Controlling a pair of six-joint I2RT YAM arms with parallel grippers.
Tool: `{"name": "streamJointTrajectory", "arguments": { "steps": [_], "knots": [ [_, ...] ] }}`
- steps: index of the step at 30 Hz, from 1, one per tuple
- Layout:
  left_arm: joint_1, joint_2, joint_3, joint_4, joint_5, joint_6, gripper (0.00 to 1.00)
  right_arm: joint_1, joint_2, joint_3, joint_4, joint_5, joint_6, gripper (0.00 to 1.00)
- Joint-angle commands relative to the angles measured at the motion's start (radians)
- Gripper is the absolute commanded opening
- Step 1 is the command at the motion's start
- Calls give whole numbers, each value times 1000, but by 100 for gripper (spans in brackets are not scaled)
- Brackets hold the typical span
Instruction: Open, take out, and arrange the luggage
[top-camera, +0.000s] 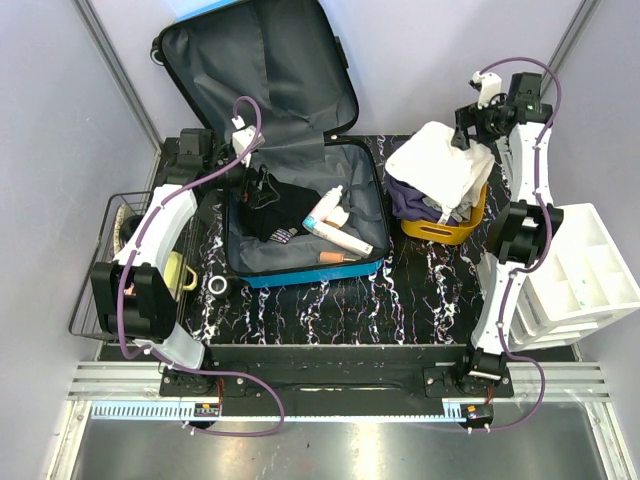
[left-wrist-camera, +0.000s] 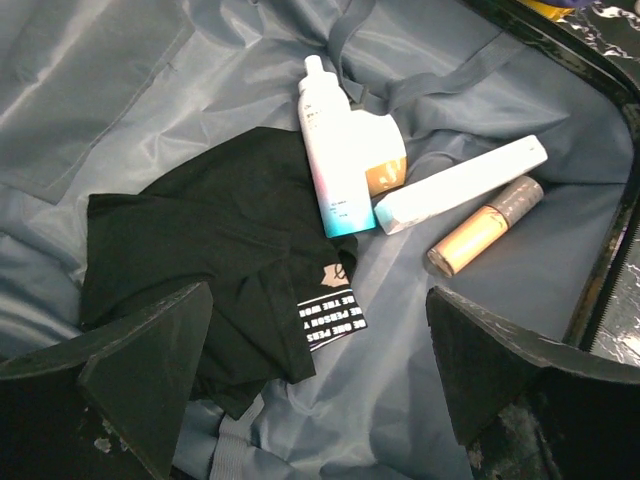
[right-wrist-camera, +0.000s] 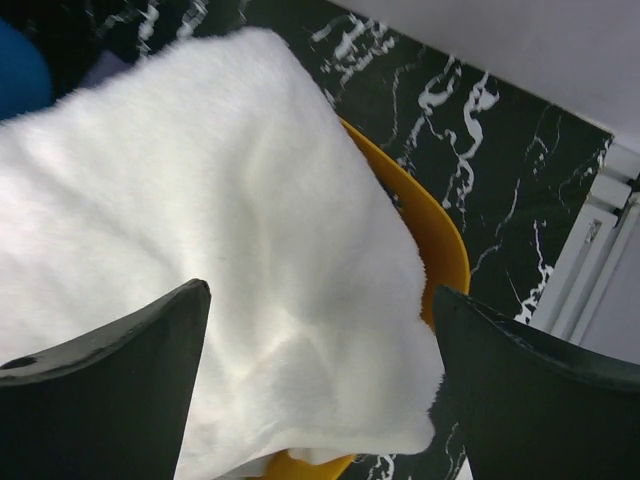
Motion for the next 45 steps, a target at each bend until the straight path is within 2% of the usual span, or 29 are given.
{"name": "streamJointTrajectory", "arguments": {
  "steps": [1,8,15,18,24,31,34,37,41,42,44,45],
  "knots": [
    [-8,10,10,30,-99,9,93,73,-167,-10,33,-68,93,100],
    [-46,121,93,-59,-248,70,93,208,-204,-177,10,-98,142,100],
    [-129,245,144,-68,-440,113,94,193,-175,-425,-72,-54,-7,98],
    [-170,311,167,-61,-519,93,94,137,-181,-502,-79,-26,-89,98],
    [-213,408,153,-15,-616,4,95,123,-249,-489,-103,-60,-143,100],
    [-215,490,89,20,-691,-103,97,126,-325,-429,-80,-149,-25,100],
    [-218,524,134,-2,-754,-134,94,124,-352,-415,-60,-172,13,100],
    [-216,547,161,-30,-757,-137,86,129,-359,-385,-57,-192,39,100],
    [-218,557,167,-84,-748,-126,65,133,-359,-346,-51,-213,58,100],
    [-218,550,158,-81,-753,-119,53,135,-359,-345,-48,-218,61,100],
    [-218,541,138,-73,-765,-111,40,140,-364,-348,-40,-226,65,100],
    [-218,531,133,-72,-765,-103,29,141,-367,-349,-34,-227,70,100]
  ]
}}
